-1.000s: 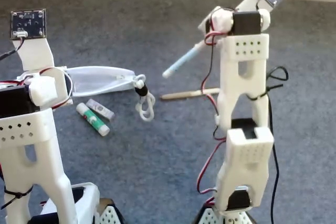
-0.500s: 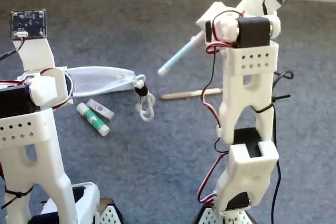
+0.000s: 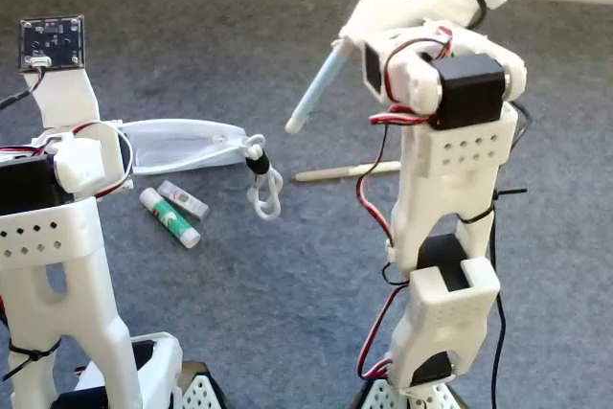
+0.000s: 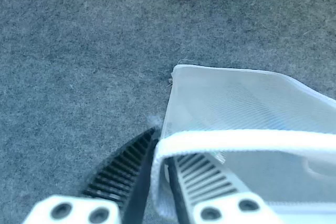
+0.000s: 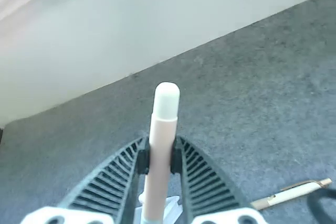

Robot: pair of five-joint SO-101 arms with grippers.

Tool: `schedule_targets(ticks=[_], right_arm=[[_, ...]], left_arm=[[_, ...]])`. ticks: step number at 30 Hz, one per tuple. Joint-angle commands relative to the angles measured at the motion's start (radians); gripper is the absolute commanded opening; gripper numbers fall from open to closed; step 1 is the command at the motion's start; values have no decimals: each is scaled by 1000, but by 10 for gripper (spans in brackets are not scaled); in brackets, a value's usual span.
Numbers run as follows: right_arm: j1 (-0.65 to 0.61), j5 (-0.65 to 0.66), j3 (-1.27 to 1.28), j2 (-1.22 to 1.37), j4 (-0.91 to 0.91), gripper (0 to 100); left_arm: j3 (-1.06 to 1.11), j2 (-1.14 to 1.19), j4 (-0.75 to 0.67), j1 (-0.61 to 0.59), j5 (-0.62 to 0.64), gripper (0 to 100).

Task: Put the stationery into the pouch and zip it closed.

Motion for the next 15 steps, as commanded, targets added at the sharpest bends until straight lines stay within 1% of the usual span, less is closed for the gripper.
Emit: schedule_targets(ticks=[1, 6, 11, 15], right_arm=[[-33, 37, -44, -58, -45, 5], [-96, 193, -151, -76, -64, 5], [-189, 250, -320, -76, -54, 5], [-265, 316, -404, -84, -54, 5]], left_arm=[[4, 13, -15, -4, 9, 8], [7, 13, -15, -4, 9, 8], [5, 13, -15, -4, 9, 8], [5, 13, -15, -4, 9, 8]])
